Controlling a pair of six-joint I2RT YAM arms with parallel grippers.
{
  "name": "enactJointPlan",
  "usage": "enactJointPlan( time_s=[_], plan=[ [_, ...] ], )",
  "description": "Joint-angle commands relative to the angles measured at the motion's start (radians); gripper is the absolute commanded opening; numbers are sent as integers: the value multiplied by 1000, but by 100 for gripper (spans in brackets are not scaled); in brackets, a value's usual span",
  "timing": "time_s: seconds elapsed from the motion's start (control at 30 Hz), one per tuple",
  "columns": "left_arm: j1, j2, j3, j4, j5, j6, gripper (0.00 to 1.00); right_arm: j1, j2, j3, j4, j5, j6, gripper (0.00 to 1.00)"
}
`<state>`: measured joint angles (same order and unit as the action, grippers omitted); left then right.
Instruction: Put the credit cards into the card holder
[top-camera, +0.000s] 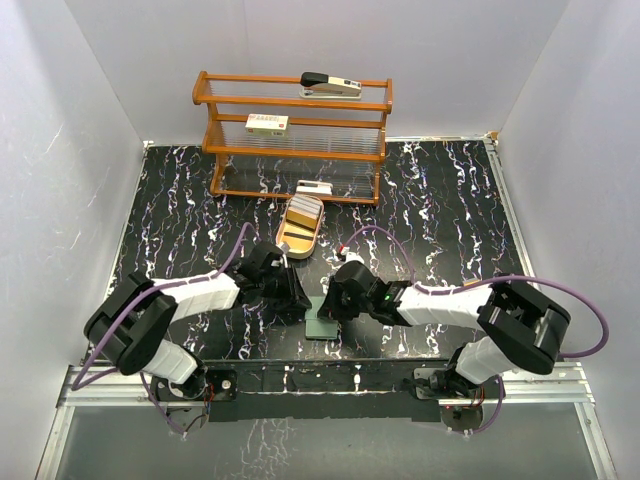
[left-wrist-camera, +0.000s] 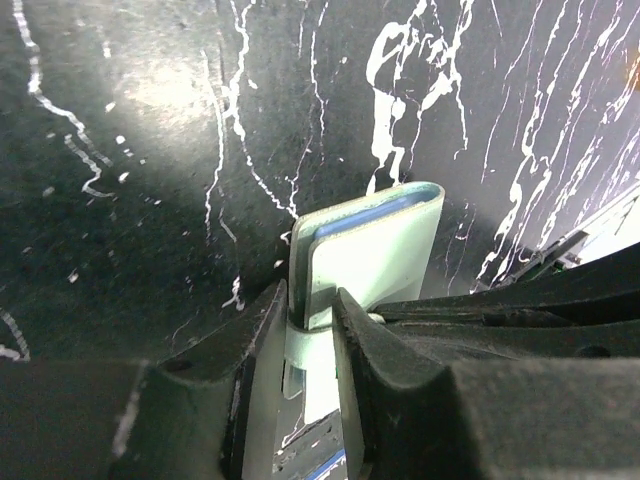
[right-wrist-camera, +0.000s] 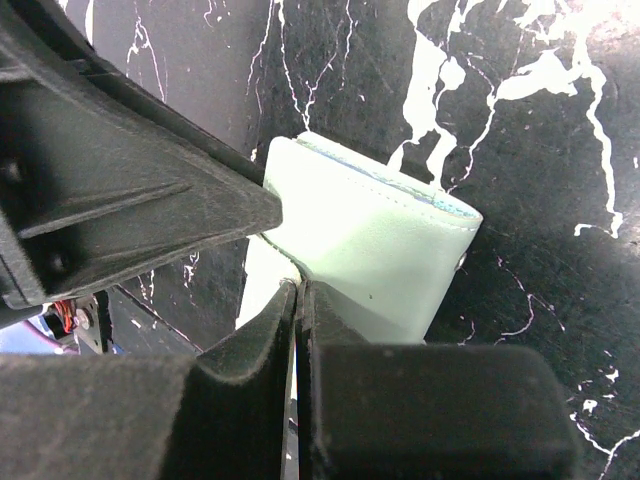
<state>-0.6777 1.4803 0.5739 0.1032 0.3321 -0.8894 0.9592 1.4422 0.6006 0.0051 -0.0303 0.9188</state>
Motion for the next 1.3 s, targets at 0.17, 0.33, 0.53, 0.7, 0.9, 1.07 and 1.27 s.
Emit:
enactJointPlan(
  time_s=[0.17,0.33,0.53,0.7,0.9,1.07,1.27],
  plan=[
    [-25,-171,46,-132,-47,6,17,-10,45,-19,-85,58,-24,0],
    [-61,-143,29,-83,-8,-11,4,-14,45,-20,-92,70,-28,0],
    [-82,-69,6,-10,27,-26,0,-21,64,-16,-83,60,-35,0],
    [-85,-17,-6,33,50,-39,0,-22,70,-11,-70,61,-40,0],
    [-90,-34,-18,-38,-10,-52,0,-24,84,-19,-60,62,-40,0],
    [-98,-28,-22,-67,-33,-56,0,-26,99,-32,-51,61,-40,0],
    [-102,-16,4,-90,-45,-50,0,-27,77,5,-76,59,-53,5]
  ],
)
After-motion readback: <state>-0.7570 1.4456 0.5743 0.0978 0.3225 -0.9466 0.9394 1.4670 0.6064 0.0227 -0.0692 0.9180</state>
